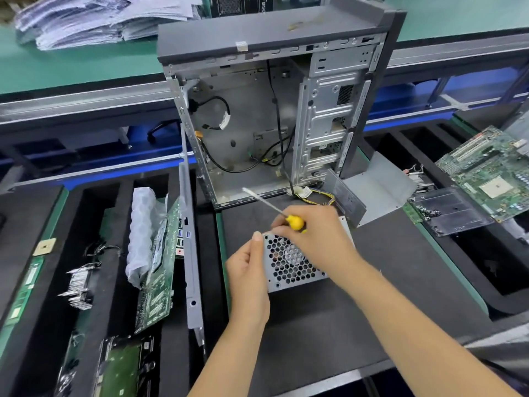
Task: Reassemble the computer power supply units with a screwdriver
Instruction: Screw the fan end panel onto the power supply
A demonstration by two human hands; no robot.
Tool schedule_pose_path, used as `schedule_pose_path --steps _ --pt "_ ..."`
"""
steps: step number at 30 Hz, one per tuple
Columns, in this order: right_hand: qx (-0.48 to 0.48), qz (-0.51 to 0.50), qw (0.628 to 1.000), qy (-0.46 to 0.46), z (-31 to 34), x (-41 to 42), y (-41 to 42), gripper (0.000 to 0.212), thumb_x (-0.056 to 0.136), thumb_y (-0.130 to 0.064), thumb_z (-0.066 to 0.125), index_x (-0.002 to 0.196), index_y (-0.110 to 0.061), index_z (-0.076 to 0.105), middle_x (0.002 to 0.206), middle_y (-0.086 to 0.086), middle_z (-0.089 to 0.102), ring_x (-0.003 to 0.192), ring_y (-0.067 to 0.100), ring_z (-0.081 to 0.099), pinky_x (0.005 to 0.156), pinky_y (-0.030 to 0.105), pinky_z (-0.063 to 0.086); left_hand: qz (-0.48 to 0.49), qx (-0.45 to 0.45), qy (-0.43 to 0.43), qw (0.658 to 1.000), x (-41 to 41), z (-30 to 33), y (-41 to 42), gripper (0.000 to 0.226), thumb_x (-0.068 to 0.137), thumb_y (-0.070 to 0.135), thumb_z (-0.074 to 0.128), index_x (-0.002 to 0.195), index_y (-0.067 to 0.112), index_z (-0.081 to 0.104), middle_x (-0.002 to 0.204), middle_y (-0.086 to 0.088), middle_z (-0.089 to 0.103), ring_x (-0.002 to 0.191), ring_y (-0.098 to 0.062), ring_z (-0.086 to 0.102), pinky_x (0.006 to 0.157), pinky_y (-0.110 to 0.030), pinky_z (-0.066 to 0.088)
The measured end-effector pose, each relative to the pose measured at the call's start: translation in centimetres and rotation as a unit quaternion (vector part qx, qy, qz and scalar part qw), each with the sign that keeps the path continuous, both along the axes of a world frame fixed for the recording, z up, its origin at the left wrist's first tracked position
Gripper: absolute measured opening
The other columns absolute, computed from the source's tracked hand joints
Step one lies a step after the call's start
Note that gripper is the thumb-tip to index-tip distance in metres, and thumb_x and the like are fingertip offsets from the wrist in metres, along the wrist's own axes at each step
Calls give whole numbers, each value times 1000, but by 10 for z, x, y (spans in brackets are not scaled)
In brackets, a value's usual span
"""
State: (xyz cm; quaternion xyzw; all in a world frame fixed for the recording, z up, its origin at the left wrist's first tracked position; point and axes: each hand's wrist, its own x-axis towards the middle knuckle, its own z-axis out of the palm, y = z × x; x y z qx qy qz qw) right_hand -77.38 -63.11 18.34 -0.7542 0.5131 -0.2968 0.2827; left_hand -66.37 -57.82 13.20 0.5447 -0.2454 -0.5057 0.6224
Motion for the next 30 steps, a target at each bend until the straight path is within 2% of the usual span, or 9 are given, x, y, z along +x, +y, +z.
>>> schedule_pose_path --steps 3,9,13,15,17,20,23,27,30 --pt "-86 33 996 22 -12 10 3 13 82 -29 72 82 -16 71 81 -4 64 75 16 59 64 38 48 4 -9 -14 1000 2 1 -2 35 101 28 50 83 11 75 82 -18 59 82 -29 50 78 -48 42" --pt "-232 68 965 100 -16 9 6 11 74 -6 75 77 -15 69 82 -3 64 58 20 59 43 32 46 -9 14 20 1000 5 -1 -3 33 101 21 49 83 11 74 86 -19 71 84 -36 64 87 -63 49" --pt "-231 84 958 150 -12 9 2 7 76 -10 74 77 -13 67 83 0 63 57 27 58 44 33 43 -25 20 51 998 10 -3 -3 35 101 18 48 81 12 76 85 -17 72 80 -30 67 83 -54 53" --pt "-182 95 962 181 -7 11 -3 9 80 -19 73 80 -16 64 86 -2 60 68 25 59 53 30 40 -38 12 63 997 12 -3 -3 36 100 19 49 80 12 78 86 -17 73 79 -27 68 78 -45 55" --pt "-65 102 978 172 3 12 -11 14 80 -30 73 76 -23 62 84 -8 56 81 19 57 63 32 43 -48 10 69 996 13 -3 -2 32 98 21 52 85 8 78 91 -20 73 82 -28 69 76 -41 56" --pt "92 112 981 129 18 15 -23 16 71 -27 81 69 -24 65 75 -6 64 76 15 60 72 41 52 -59 7 73 996 15 -3 -1 31 97 23 53 89 4 77 99 -23 72 88 -31 70 81 -45 57" --pt "137 114 976 129 23 20 -30 18 67 -21 84 68 -21 67 68 -5 65 69 16 63 68 37 55 -59 7 73 996 18 -2 -2 31 97 22 53 86 6 77 95 -23 73 86 -31 70 80 -45 56" --pt "165 121 974 97 24 19 -34 20 65 -17 86 66 -19 66 58 -12 60 53 -1 51 53 14 41 -60 10 75 995 19 0 -3 30 97 19 53 88 4 77 97 -22 73 88 -30 71 85 -46 55" --pt "161 131 973 104 25 18 -34 20 65 -17 86 64 -21 67 56 -14 59 52 -3 50 53 13 39 -61 11 73 995 18 1 -1 30 97 20 53 90 2 77 98 -23 73 90 -31 71 90 -49 53"
